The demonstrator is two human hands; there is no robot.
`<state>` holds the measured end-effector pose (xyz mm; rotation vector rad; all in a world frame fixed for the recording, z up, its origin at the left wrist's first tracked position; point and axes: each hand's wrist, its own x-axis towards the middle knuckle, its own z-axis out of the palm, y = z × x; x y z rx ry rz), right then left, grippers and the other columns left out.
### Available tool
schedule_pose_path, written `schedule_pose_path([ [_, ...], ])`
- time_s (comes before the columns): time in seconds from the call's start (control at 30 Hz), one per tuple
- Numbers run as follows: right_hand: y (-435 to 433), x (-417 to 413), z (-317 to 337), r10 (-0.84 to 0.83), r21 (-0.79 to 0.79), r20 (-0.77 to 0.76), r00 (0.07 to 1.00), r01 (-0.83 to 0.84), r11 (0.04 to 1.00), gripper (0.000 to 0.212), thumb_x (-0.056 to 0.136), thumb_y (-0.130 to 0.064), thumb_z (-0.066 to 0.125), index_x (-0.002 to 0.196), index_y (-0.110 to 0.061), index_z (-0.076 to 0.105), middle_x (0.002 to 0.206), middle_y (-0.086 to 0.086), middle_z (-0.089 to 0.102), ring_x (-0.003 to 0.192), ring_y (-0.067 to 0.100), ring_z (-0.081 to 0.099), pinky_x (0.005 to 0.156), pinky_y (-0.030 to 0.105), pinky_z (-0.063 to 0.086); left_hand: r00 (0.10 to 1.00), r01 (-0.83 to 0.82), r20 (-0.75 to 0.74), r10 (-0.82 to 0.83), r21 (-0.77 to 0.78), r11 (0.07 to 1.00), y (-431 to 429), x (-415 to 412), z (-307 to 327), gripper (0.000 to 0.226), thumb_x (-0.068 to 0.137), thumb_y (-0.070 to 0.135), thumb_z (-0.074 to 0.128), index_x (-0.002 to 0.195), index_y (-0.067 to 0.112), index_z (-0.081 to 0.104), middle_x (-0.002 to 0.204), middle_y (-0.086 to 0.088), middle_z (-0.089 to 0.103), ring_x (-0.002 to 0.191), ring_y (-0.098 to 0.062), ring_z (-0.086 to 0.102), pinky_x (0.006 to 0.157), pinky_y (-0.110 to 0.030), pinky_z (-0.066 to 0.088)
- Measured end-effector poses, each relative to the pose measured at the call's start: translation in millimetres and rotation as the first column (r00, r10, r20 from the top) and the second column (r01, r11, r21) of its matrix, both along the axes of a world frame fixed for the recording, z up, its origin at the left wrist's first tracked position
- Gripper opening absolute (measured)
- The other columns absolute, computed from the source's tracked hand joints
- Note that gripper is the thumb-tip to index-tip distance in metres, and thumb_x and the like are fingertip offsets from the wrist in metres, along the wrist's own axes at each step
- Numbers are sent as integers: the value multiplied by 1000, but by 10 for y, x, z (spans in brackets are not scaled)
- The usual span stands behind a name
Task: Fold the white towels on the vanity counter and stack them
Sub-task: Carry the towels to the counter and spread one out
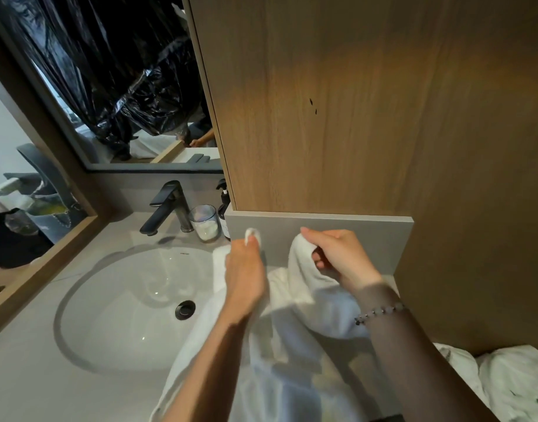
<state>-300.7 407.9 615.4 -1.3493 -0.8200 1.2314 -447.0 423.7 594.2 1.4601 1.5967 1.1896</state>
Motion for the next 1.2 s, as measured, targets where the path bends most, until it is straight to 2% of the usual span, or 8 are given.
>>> schedule_pose_path([
  [0.1,-12,-156,-59,26,-31,71,997,-24,999,41,88,-25,63,49,-16,59,49,6,51,34,7,42,37,14,35,999,31,-10,-31,8,999,-124,210,36,33,100,37,28,94,13,51,111,-15,59,108,-33,49,95,-42,37],
  [0.27,-45,-223,-111,57,-64,35,998,-55,996,24,93,-29,55,87,-10,68,64,-1,57,59,5,54,49,13,46,997,60,43,-61,30,998,-187,293,-37,21,95,34,48,96,16,58,100,-2,64,97,-20,56,84,-28,41],
  [0.4,-56,-192,-66,36,-73,12,999,-35,997,29,95,-30,52,76,-12,64,68,1,59,64,7,57,48,13,48,998,64,-11,-63,65,996,-231,298,-74,27,91,33,55,110,14,62,110,2,62,100,-14,53,86,-21,37],
  [0.57,-76,-162,-35,-18,-61,15,1000,19,998,38,93,-34,54,61,-14,58,56,-2,54,52,5,52,44,13,45,997,59,-65,-52,120,991,-276,308,-109,35,85,27,66,115,8,65,118,-2,62,113,-16,54,100,-30,40],
  [0.73,-119,-181,-30,52,-4,87,995,-51,999,43,87,-40,62,50,-18,56,44,-8,45,43,3,44,46,13,40,995,70,-86,-57,153,986,-306,317,-107,40,83,35,65,115,10,66,108,6,57,106,-10,53,92,-20,38],
  [0.93,-110,-123,-173,17,120,213,977,-43,992,28,88,-15,63,61,-12,63,43,-9,49,39,3,40,42,15,32,975,217,-75,-208,125,968,-339,270,-142,50,70,41,58,115,19,67,110,11,58,104,-2,54,88,-13,41],
  [1.07,-160,32,-294,42,182,264,964,-92,979,25,92,-13,57,76,6,58,47,-3,39,37,2,33,41,16,28,976,157,126,-178,166,974,-191,15,-87,19,74,32,61,91,28,69,99,13,65,95,-5,61,78,-17,43],
  [1.2,-266,143,-307,148,208,210,967,-192,959,18,95,-13,52,90,3,59,57,-1,43,41,0,37,44,14,31,995,62,72,-69,96,993,123,-317,-33,24,92,24,53,115,28,58,125,2,54,118,-14,48,99,-27,38],
])
